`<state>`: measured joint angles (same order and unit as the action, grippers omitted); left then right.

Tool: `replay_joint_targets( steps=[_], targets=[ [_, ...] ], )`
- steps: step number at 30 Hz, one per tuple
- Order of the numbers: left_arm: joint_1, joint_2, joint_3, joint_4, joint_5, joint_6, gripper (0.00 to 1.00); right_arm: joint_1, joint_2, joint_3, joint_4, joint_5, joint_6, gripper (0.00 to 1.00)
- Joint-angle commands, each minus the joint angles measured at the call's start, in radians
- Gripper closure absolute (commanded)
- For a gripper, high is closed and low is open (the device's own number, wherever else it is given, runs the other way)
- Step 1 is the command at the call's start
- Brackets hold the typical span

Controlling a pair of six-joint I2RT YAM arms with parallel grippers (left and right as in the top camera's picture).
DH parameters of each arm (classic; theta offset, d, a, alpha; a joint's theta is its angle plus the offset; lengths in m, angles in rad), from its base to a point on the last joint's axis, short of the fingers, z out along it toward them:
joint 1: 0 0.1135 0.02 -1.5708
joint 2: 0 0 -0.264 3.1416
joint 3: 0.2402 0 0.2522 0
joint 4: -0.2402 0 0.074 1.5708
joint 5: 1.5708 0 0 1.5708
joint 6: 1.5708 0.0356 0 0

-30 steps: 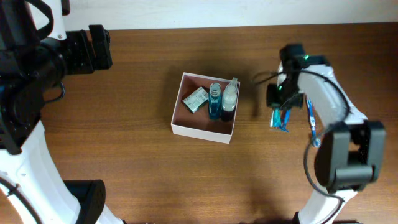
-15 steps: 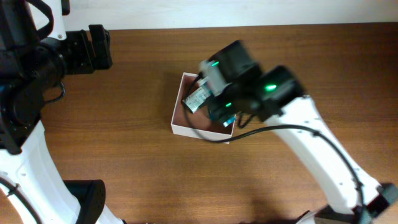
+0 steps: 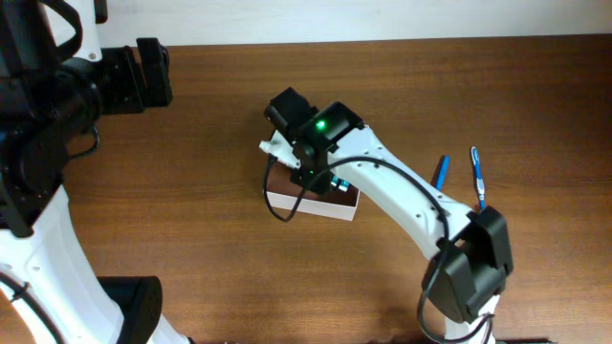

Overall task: Pack container
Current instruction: 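Place the toothpaste tube into the box and release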

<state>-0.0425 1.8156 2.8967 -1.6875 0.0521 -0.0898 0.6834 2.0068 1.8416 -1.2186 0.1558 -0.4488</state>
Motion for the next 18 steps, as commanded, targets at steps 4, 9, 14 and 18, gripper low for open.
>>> replay_joint_targets(
  steps=[4, 9, 14, 18],
  targets=[
    [0.006, -0.003, 0.003, 0.000, 0.003, 0.016, 0.01, 0.007, -0.068, 0.097, -0.061, 0.134, 0.139, 0.50],
    [0.006, -0.003, 0.003, 0.000, 0.003, 0.016, 0.01, -0.046, -0.176, 0.169, -0.121, 0.134, 0.316, 0.51],
    [0.006, -0.003, 0.003, 0.000, 0.003, 0.016, 0.00, -0.290, -0.256, 0.169, -0.162, 0.095, 0.597, 0.39],
    [0.006, -0.003, 0.003, 0.000, 0.003, 0.016, 0.01, -0.490, -0.223, 0.135, -0.169, -0.017, 0.615, 0.34]
  ],
)
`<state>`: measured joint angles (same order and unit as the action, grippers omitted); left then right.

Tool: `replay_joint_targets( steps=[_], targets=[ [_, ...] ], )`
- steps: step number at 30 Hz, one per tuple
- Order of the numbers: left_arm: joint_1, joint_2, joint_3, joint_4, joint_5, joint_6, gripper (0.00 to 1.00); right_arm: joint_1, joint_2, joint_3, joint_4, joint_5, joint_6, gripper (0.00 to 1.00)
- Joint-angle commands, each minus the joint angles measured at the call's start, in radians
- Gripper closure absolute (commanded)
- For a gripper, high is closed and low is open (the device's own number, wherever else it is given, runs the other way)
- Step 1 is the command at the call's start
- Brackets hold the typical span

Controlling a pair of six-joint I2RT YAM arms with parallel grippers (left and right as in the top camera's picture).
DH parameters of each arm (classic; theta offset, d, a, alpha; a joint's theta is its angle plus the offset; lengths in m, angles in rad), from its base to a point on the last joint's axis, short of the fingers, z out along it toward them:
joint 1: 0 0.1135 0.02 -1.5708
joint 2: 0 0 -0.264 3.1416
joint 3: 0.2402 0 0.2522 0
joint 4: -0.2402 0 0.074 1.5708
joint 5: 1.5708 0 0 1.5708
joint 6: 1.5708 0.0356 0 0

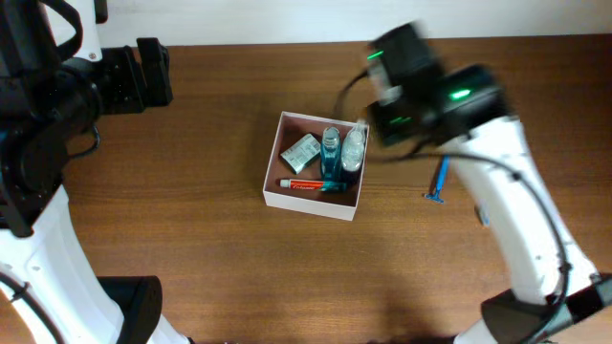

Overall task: Pack container
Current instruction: 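Place the toothpaste tube into the box and release, then grasp the blue razor with the right gripper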

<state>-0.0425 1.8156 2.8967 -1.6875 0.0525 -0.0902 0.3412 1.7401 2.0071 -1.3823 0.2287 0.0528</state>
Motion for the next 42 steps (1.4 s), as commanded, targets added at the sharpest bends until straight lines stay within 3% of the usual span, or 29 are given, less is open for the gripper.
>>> replay_joint_targets(
  steps=[1, 5, 11, 14, 20, 23, 30, 36, 42],
  targets=[
    [0.006, -0.003, 0.003, 0.000, 0.003, 0.016, 0.01, -0.180, 0.055, -0.041, -0.005, -0.098, 0.114, 0.32],
    [0.006, -0.003, 0.003, 0.000, 0.003, 0.016, 0.01, -0.324, 0.132, -0.132, 0.031, -0.114, 0.122, 0.31],
    [0.006, -0.003, 0.003, 0.000, 0.003, 0.016, 0.01, -0.428, 0.288, -0.251, 0.081, -0.318, 0.121, 0.36],
    [0.006, -0.003, 0.003, 0.000, 0.003, 0.016, 0.01, -0.433, 0.360, -0.255, 0.096, -0.386, 0.127, 0.43],
    [0.006, -0.003, 0.003, 0.000, 0.003, 0.016, 0.01, -0.433, 0.465, -0.255, 0.154, -0.395, 0.366, 0.43],
    [0.006, -0.003, 0.003, 0.000, 0.003, 0.016, 0.01, -0.433, 0.510, -0.256, 0.160, -0.375, 0.391, 0.47],
    [0.006, -0.003, 0.003, 0.000, 0.003, 0.016, 0.01, -0.434, 0.539, -0.292, 0.163, -0.274, 0.415, 0.48],
    [0.006, -0.003, 0.003, 0.000, 0.003, 0.016, 0.01, -0.434, 0.538, -0.322, 0.190, -0.269, 0.408, 0.84],
    [0.006, -0.003, 0.003, 0.000, 0.003, 0.016, 0.01, -0.433, 0.457, -0.304, 0.187, -0.238, 0.321, 0.96]
  ],
)
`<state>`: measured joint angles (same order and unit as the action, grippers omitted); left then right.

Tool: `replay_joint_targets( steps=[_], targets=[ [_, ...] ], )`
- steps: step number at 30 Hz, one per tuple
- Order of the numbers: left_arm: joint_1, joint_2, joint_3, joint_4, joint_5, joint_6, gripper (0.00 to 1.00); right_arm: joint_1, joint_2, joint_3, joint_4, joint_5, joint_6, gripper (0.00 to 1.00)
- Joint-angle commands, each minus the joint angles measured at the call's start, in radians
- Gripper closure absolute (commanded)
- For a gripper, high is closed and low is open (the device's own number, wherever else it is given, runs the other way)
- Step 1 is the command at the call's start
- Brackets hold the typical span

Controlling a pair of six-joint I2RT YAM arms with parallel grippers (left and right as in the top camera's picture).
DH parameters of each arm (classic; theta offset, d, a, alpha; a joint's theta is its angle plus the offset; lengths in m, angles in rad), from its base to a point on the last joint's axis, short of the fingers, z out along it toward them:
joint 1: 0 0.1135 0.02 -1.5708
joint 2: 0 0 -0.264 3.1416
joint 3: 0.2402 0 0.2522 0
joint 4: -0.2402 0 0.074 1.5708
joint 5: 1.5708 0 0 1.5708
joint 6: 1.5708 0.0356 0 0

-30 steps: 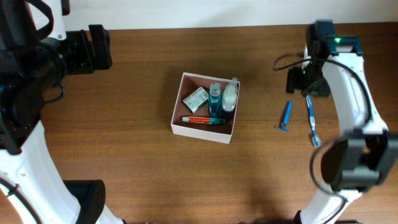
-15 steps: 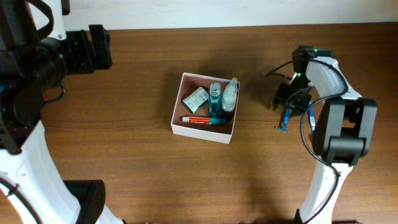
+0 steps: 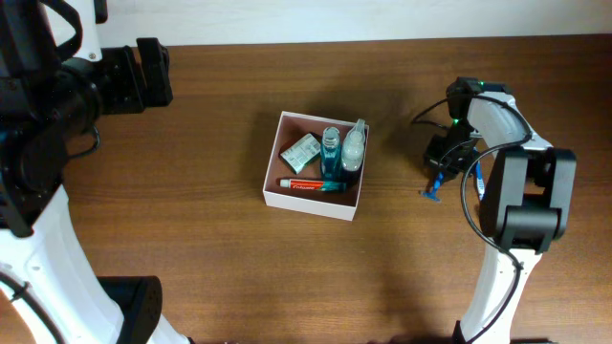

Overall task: Pack container
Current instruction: 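Grasp the blue razor with the right gripper, then place the blue razor into the box and release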

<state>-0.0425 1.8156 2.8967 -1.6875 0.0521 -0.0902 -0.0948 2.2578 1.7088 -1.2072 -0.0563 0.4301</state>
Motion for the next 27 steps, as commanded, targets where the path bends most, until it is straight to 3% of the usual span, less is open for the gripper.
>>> replay_joint_targets(
  steps=[1, 9, 12, 15, 21, 27],
  targets=[
    [0.006, -0.003, 0.003, 0.000, 0.003, 0.016, 0.01, 0.004, -0.084, 0.001, 0.011, 0.047, -0.072, 0.96],
    [0.006, -0.003, 0.003, 0.000, 0.003, 0.016, 0.01, 0.082, -0.404, 0.049, -0.024, 0.008, -0.160, 0.96],
    [0.006, -0.003, 0.003, 0.000, 0.003, 0.016, 0.01, 0.181, -0.536, 0.049, -0.026, -0.015, -0.284, 0.96],
    [0.006, -0.003, 0.003, 0.000, 0.003, 0.016, 0.01, 0.372, -0.636, 0.049, -0.023, -0.014, -0.518, 0.96],
    [0.006, -0.003, 0.003, 0.000, 0.003, 0.016, 0.01, 0.653, -0.580, 0.045, -0.022, -0.010, -0.800, 0.96],
    [0.006, -0.003, 0.003, 0.000, 0.003, 0.016, 0.00, 0.730, -0.415, 0.045, 0.003, -0.011, -1.007, 0.96]
  ],
)
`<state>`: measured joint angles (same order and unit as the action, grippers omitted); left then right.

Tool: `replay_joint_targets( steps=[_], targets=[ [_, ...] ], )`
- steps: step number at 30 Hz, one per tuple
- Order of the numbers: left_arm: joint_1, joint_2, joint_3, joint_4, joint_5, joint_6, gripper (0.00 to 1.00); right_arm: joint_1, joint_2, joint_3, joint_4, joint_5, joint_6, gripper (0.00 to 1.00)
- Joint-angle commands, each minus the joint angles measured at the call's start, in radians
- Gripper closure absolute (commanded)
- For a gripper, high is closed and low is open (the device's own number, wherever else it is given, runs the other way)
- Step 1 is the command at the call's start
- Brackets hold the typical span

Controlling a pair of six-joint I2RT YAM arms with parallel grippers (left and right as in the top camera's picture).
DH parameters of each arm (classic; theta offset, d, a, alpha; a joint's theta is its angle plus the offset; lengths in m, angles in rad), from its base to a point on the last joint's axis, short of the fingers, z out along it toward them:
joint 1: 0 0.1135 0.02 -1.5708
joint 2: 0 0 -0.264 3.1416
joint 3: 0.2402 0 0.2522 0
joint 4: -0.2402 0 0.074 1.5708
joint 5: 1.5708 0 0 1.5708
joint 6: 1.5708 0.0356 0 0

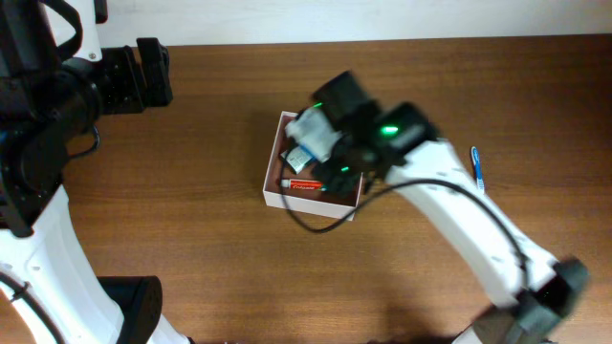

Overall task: Pack container
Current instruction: 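Place the blue razor into the box and release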

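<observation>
The white box sits mid-table; a red tube shows at its near side, and the rest of its contents are covered. My right arm reaches in from the lower right, and its gripper hangs over the box's far half. Its fingers are hidden under the wrist. One blue toothbrush lies on the table to the right. The short blue-handled item is not on the table in this view. My left gripper is parked at the far left, well away from the box.
The left arm's black and white body fills the left edge of the view. The right arm's white link slants across the table from the box to the lower right corner. The table's back edge runs along the top.
My right gripper was down on the short blue-handled item at the right of the table and now hangs over the box. That item is gone from its spot. The left arm is unchanged.
At first my right gripper was over the box. Then it was to the right of it, leaving bottles, a packet and a red tube visible inside. Then it was low on the short blue-handled item beside the toothbrush. Now it is over the box and the item's spot is bare.
</observation>
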<state>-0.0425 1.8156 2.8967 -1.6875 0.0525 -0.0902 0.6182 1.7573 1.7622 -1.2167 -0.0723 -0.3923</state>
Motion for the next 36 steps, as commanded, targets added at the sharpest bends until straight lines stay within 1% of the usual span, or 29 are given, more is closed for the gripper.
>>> replay_joint_targets(
  steps=[1, 2, 5, 6, 7, 8, 11, 12, 13, 14, 15, 17, 19, 20, 22, 23, 24, 26, 27, 28, 29, 30, 32, 35, 36],
  targets=[
    [0.006, -0.003, 0.003, 0.000, 0.003, 0.016, 0.01, 0.016, 0.119, -0.008, 0.022, 0.006, -0.216, 0.96],
    [0.006, -0.003, 0.003, 0.000, 0.003, 0.016, 0.01, 0.014, 0.169, -0.008, 0.039, 0.018, -0.248, 0.96],
    [0.006, -0.003, 0.003, 0.000, 0.003, 0.016, 0.01, 0.010, 0.241, -0.008, 0.071, 0.073, -0.247, 0.96],
    [0.006, -0.003, 0.003, 0.000, 0.003, 0.016, 0.01, 0.010, 0.258, -0.008, 0.077, 0.084, -0.247, 0.87],
    [0.006, -0.003, 0.003, 0.000, 0.003, 0.016, 0.01, 0.010, 0.267, -0.008, 0.083, 0.095, -0.247, 0.70],
    [0.006, -0.003, 0.003, 0.000, 0.003, 0.016, 0.01, 0.009, 0.277, -0.008, 0.093, 0.109, -0.246, 0.62],
    [0.006, -0.003, 0.003, 0.000, 0.003, 0.016, 0.01, 0.010, 0.270, -0.003, 0.107, 0.130, -0.221, 0.62],
    [0.006, -0.003, 0.003, 0.000, 0.003, 0.016, 0.01, 0.010, 0.261, 0.008, 0.101, 0.149, -0.182, 0.63],
    [0.006, -0.003, 0.003, 0.000, 0.003, 0.016, 0.01, 0.010, 0.252, 0.018, 0.089, 0.161, -0.157, 0.66],
    [0.006, -0.003, 0.003, 0.000, 0.003, 0.016, 0.01, 0.010, 0.237, 0.040, 0.057, 0.172, -0.123, 0.68],
    [0.006, -0.003, 0.003, 0.000, 0.003, 0.016, 0.01, 0.009, 0.212, 0.074, 0.003, 0.171, -0.089, 0.68],
    [0.006, -0.003, 0.003, 0.000, 0.003, 0.016, 0.01, 0.003, 0.161, 0.111, -0.050, 0.172, -0.041, 0.67],
    [0.006, -0.003, 0.003, 0.000, 0.003, 0.016, 0.01, -0.016, 0.098, 0.129, -0.070, 0.175, 0.024, 0.66],
    [0.006, -0.003, 0.003, 0.000, 0.003, 0.016, 0.00, -0.055, 0.038, 0.129, -0.073, 0.195, 0.114, 0.64],
    [0.006, -0.003, 0.003, 0.000, 0.003, 0.016, 0.01, -0.122, -0.014, 0.129, -0.076, 0.213, 0.228, 0.57],
    [0.006, -0.003, 0.003, 0.000, 0.003, 0.016, 0.01, -0.176, -0.036, 0.129, -0.078, 0.212, 0.292, 0.56],
    [0.006, -0.003, 0.003, 0.000, 0.003, 0.016, 0.01, -0.221, -0.048, 0.129, -0.081, 0.212, 0.336, 0.53],
    [0.006, -0.003, 0.003, 0.000, 0.003, 0.016, 0.01, -0.391, -0.054, 0.126, -0.093, 0.196, 0.461, 0.41],
    [0.006, -0.003, 0.003, 0.000, 0.003, 0.016, 0.00, -0.426, -0.049, 0.121, -0.093, 0.177, 0.471, 0.38],
    [0.006, -0.003, 0.003, 0.000, 0.003, 0.016, 0.01, -0.514, -0.037, 0.107, -0.092, 0.142, 0.480, 0.33],
    [0.006, -0.003, 0.003, 0.000, 0.003, 0.016, 0.00, -0.556, -0.027, 0.097, -0.090, 0.120, 0.479, 0.32],
    [0.006, -0.003, 0.003, 0.000, 0.003, 0.016, 0.01, -0.632, 0.000, 0.076, -0.090, 0.088, 0.478, 0.30],
    [0.006, -0.003, 0.003, 0.000, 0.003, 0.016, 0.01, -0.734, 0.068, 0.025, -0.087, 0.076, 0.476, 0.30],
    [0.006, -0.003, 0.003, 0.000, 0.003, 0.016, 0.01, -0.796, 0.150, -0.024, -0.085, 0.076, 0.476, 0.30],
    [0.006, -0.003, 0.003, 0.000, 0.003, 0.016, 0.01, -0.820, 0.204, -0.049, -0.080, 0.077, 0.475, 0.30]
  ],
)
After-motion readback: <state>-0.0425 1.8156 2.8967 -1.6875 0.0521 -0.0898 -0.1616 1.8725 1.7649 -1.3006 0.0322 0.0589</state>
